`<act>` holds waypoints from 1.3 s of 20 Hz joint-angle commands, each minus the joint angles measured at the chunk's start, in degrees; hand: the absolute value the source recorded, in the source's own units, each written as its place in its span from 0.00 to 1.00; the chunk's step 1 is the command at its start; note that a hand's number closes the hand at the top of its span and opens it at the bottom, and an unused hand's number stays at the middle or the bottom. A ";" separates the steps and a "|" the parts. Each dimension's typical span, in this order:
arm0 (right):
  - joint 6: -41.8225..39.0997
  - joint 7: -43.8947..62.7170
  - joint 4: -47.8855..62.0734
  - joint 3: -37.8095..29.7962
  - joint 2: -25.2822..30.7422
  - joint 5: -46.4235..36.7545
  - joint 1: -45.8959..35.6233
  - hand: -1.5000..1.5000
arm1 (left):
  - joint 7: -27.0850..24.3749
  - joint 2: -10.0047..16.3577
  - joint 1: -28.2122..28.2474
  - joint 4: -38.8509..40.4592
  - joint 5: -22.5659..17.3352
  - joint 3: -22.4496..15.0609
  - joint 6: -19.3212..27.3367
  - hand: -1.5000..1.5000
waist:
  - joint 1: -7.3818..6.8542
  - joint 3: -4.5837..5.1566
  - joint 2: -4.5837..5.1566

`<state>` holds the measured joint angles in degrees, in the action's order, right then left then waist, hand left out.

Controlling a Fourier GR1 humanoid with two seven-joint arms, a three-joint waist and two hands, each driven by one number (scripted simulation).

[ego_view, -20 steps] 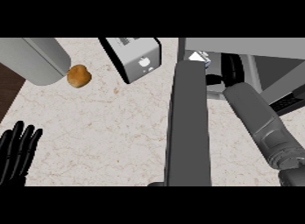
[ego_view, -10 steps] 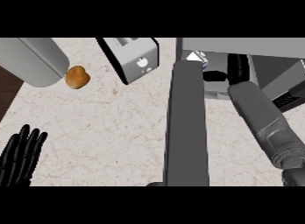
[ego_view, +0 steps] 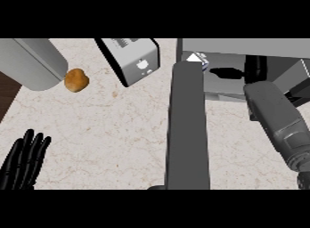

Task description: Pick up the milk, place it into the microwave and close the microwave

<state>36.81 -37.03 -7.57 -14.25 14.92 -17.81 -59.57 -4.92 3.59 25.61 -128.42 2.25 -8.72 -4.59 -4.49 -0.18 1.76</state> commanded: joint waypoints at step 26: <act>-27.10 -11.37 -2.48 -5.79 -2.11 8.67 14.70 0.00 | -4.94 -3.05 5.86 1.59 3.47 -5.90 1.39 0.00 | 3.52 0.17 -1.67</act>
<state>10.14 -47.49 -10.83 -19.48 13.96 -10.09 -49.78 -6.36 1.20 29.24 -128.58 5.13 -13.30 -3.32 -2.06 0.62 -0.20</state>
